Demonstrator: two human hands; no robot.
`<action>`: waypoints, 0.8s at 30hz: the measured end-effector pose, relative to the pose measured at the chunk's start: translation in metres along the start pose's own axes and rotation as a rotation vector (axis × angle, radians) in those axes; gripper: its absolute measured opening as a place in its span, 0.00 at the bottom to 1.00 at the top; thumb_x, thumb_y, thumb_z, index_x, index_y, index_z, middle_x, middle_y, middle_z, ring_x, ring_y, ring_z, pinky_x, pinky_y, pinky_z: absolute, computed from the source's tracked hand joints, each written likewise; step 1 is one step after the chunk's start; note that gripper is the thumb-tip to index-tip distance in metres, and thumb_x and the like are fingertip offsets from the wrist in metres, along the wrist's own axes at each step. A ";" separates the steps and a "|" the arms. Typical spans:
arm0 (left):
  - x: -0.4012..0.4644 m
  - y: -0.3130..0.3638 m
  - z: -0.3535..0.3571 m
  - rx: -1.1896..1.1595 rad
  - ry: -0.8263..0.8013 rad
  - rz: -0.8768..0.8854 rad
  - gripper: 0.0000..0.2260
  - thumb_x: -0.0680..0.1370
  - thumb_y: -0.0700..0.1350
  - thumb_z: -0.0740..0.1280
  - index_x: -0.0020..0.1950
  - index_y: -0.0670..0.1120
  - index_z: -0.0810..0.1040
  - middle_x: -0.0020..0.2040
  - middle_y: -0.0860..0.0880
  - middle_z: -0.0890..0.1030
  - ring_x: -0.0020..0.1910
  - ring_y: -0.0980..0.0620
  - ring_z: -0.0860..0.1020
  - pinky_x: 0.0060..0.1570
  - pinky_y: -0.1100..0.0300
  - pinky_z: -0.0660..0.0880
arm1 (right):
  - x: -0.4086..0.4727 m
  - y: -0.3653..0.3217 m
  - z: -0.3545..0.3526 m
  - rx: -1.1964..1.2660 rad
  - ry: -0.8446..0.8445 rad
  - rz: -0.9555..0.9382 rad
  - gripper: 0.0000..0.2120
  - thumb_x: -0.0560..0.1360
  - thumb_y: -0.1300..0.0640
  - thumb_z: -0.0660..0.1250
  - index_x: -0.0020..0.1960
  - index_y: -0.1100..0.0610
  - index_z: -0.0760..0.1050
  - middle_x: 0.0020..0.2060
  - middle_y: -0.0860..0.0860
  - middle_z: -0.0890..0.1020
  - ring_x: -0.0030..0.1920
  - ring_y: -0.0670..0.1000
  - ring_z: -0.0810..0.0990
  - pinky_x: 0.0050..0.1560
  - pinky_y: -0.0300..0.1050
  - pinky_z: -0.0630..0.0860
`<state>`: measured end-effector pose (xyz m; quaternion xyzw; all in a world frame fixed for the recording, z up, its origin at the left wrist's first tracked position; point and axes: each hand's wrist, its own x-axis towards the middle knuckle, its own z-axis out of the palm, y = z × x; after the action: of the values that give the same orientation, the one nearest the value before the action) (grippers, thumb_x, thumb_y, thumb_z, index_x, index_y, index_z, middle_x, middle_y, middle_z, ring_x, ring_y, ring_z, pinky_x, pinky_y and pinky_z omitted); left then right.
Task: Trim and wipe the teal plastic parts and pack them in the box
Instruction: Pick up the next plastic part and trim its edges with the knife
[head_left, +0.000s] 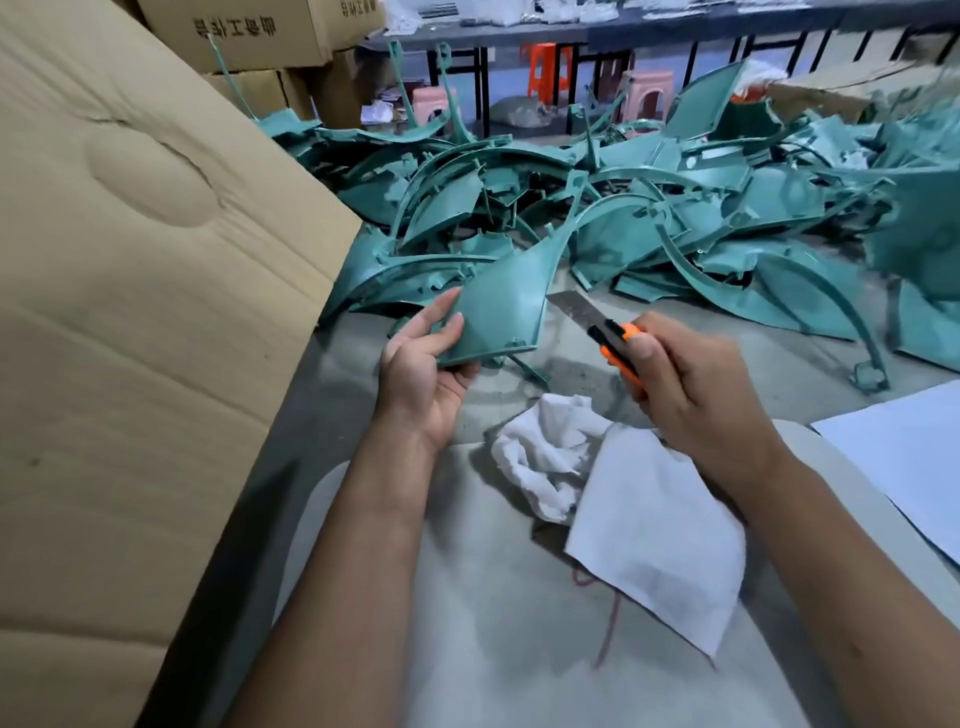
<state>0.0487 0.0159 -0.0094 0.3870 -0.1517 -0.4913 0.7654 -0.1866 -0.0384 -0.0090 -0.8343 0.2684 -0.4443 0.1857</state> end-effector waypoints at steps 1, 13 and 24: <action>0.000 0.000 0.000 0.000 0.000 0.000 0.14 0.80 0.31 0.62 0.62 0.40 0.81 0.56 0.39 0.84 0.40 0.48 0.84 0.28 0.64 0.76 | 0.000 -0.001 0.001 -0.004 -0.014 -0.008 0.22 0.86 0.44 0.56 0.40 0.57 0.71 0.28 0.51 0.74 0.28 0.51 0.73 0.29 0.48 0.67; -0.002 0.003 0.002 0.039 -0.104 0.022 0.17 0.80 0.30 0.62 0.67 0.37 0.78 0.61 0.36 0.82 0.40 0.49 0.85 0.31 0.63 0.78 | 0.002 -0.010 0.006 0.073 -0.134 -0.062 0.18 0.85 0.52 0.64 0.39 0.36 0.67 0.27 0.39 0.71 0.23 0.45 0.70 0.28 0.30 0.59; 0.000 0.027 -0.024 0.165 -0.293 0.039 0.16 0.77 0.36 0.66 0.64 0.43 0.81 0.62 0.43 0.83 0.54 0.47 0.83 0.49 0.57 0.82 | 0.002 0.008 -0.003 -0.219 0.201 0.205 0.23 0.85 0.44 0.61 0.35 0.50 0.59 0.25 0.47 0.65 0.26 0.49 0.63 0.29 0.48 0.60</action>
<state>0.0803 0.0326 -0.0046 0.3699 -0.3088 -0.5135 0.7100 -0.1905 -0.0462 -0.0108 -0.7692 0.4160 -0.4723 0.1106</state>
